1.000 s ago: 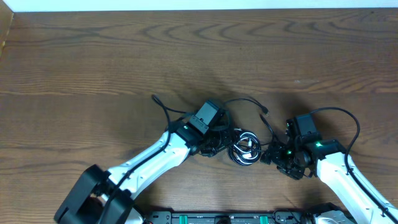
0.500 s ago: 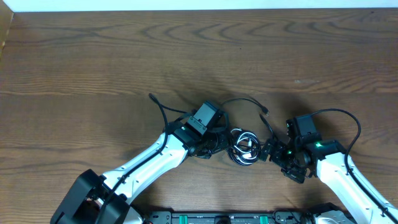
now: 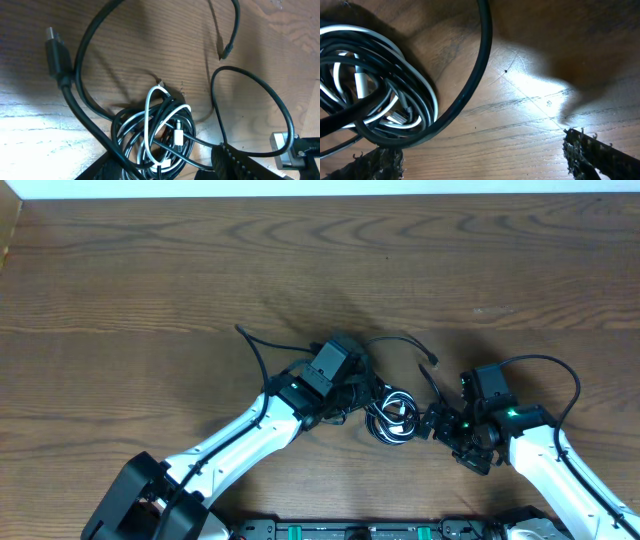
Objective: Untangle cables
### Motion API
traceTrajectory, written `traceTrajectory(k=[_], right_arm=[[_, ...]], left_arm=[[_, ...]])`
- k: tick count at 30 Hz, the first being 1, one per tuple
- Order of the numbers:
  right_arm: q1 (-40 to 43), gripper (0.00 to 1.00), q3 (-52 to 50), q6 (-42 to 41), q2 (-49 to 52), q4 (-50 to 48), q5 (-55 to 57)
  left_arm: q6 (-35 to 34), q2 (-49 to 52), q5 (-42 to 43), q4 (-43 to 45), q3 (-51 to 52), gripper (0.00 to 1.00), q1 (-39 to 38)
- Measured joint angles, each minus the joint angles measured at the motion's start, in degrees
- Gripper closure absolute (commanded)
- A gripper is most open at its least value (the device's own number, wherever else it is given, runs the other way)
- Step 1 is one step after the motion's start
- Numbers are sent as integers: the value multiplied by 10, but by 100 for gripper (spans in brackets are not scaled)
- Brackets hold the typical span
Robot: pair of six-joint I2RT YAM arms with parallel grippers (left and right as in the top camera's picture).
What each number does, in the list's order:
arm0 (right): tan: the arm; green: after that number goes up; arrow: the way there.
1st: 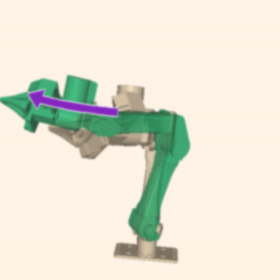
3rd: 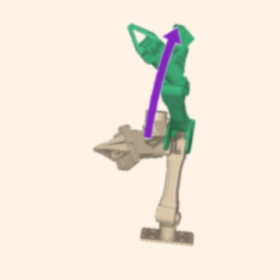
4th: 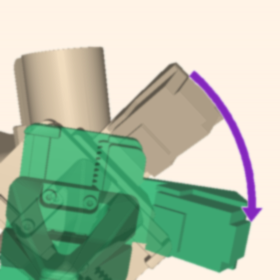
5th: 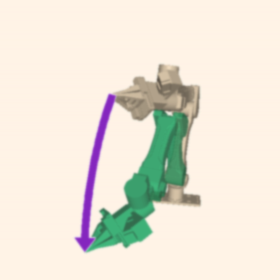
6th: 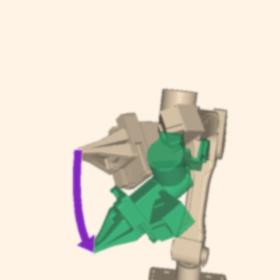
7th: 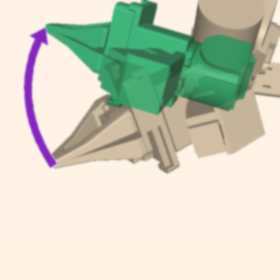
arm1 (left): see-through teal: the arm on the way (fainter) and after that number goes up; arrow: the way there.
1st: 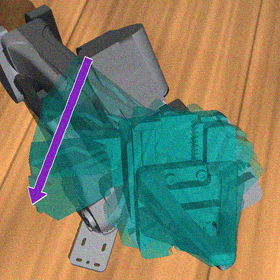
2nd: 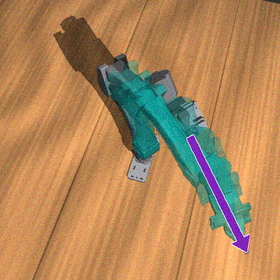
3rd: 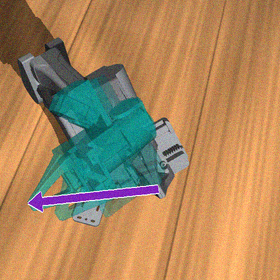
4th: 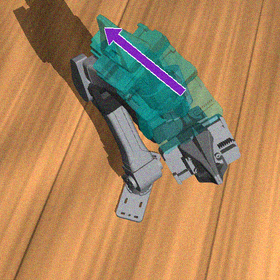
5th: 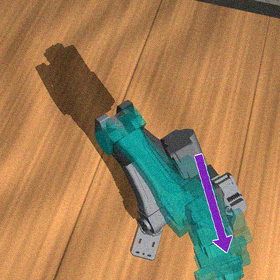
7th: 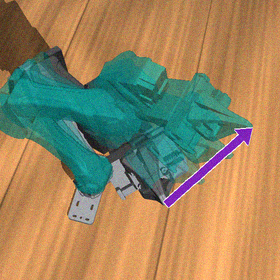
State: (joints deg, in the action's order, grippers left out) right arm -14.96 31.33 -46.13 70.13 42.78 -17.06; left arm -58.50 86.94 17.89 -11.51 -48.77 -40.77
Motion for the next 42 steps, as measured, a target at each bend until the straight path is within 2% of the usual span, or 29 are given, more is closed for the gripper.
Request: traceTrajectory(k=[2,6,7,11,15,29,32,37,41,42], right_arm=[[0,1,0,0,0,0,0],[0,1,0,0,0,0,0],[0,1,0,0,0,0,0],[0,1,0,0,0,0,0],[0,1,0,0,0,0,0],[0,1,0,0,0,0,0],[0,1,0,0,0,0,0],[0,1,0,0,0,0,0],[0,1,0,0,0,0,0],[0,1,0,0,0,0,0]], left_arm=[[0,0,1,-2,0,31,2],[-3,0,12,-24,0,9,-3],[-1,0,15,-35,0,6,-9],[-2,0,11,-42,0,5,-54],[-2,0,-31,-46,0,5,-83],[-80,18,-68,-43,0,7,-86],[-106,35,-71,-42,0,12,-86],[-130,82,-76,-3,0,42,-86],[-137,105,-83,32,0,87,-86],[-139,106,-86,35,0,92,-86]])
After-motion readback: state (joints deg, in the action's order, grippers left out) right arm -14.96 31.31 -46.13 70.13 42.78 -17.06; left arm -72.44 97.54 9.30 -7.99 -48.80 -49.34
